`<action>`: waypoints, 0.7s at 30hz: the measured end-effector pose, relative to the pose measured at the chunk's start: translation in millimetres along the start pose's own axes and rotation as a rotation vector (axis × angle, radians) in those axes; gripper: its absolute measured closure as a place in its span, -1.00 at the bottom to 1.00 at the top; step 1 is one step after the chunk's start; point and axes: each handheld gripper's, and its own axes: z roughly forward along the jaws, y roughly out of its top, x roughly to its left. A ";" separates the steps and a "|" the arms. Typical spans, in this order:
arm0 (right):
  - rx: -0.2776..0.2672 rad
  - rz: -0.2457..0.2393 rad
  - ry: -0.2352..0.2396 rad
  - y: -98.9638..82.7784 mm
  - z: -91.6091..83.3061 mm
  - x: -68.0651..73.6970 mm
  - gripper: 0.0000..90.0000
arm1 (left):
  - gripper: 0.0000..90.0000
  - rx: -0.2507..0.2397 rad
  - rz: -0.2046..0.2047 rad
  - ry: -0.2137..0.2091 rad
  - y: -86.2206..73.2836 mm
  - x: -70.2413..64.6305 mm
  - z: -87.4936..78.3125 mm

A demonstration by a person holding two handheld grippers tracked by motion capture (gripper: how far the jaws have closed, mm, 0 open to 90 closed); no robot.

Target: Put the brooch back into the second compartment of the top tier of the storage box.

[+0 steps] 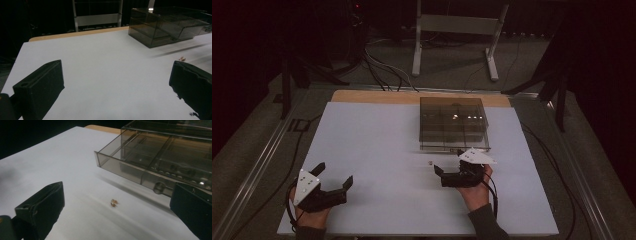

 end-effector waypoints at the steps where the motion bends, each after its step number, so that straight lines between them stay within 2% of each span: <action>1: 0.002 -0.002 0.003 0.0 1.6 0.6 -1.00 | -0.99 0.001 0.002 -0.001 -0.1 -0.3 0.2; 7: 0.007 0.001 0.021 0.7 11.0 5.7 -0.99 | -0.99 0.003 0.008 -0.001 -0.4 -0.6 0.6; 21: 0.064 -0.039 0.048 3.7 37.1 15.8 -0.92 | -0.99 0.003 0.007 -0.002 -1.0 -0.1 1.0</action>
